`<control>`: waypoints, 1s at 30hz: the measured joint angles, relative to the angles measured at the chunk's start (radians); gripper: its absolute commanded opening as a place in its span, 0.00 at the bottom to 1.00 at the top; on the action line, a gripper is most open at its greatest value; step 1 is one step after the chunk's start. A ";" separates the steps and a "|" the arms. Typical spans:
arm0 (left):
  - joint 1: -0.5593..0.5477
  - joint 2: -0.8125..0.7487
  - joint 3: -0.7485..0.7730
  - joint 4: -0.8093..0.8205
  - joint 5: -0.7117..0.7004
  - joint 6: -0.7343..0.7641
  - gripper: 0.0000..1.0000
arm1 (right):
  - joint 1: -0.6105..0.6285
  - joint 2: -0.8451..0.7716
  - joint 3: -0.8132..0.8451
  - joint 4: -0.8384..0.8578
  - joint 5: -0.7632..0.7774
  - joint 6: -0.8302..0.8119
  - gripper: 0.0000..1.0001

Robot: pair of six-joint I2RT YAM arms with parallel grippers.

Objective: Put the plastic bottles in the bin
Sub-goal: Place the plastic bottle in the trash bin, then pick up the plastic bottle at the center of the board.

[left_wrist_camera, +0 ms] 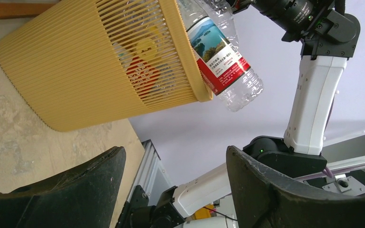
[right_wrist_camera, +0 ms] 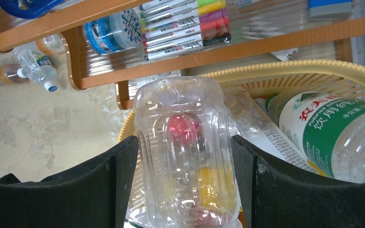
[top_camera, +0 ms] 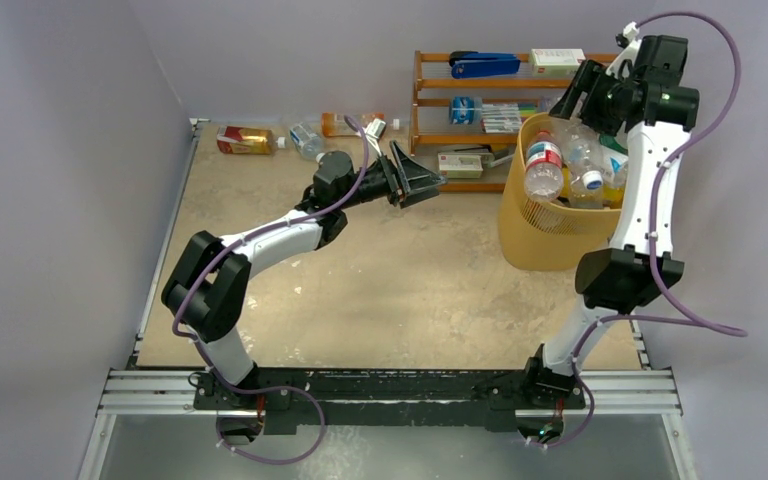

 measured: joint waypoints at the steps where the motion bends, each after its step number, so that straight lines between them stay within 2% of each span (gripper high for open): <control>1: 0.000 0.000 0.000 -0.002 0.000 0.000 0.77 | 0.000 -0.002 0.000 -0.004 0.003 0.000 0.72; 6: 0.000 0.000 0.000 -0.003 -0.001 0.007 0.77 | 0.000 -0.035 -0.004 -0.028 0.035 0.000 0.73; 9: 0.000 0.000 0.000 -0.005 -0.004 0.007 0.77 | 0.000 -0.080 -0.007 -0.043 0.070 0.000 0.83; 17: -0.002 0.000 0.002 -0.031 -0.011 0.024 0.77 | 0.000 -0.142 -0.009 -0.061 0.103 0.003 0.84; 19: -0.002 0.000 0.018 -0.074 -0.015 0.053 0.77 | 0.000 -0.137 0.010 -0.059 0.092 0.009 0.89; 20: -0.001 0.000 0.033 -0.111 -0.017 0.072 0.78 | 0.000 -0.138 0.014 -0.053 0.072 0.014 0.97; 21: 0.001 0.000 0.055 -0.157 -0.022 0.099 0.79 | 0.000 -0.143 0.018 -0.044 0.054 0.023 0.99; 26: 0.034 0.000 0.190 -0.400 -0.069 0.267 0.80 | 0.001 -0.234 -0.052 0.064 -0.108 0.071 1.00; 30: 0.121 -0.004 0.261 -0.531 -0.128 0.362 0.81 | 0.026 -0.348 -0.113 0.146 -0.236 0.103 1.00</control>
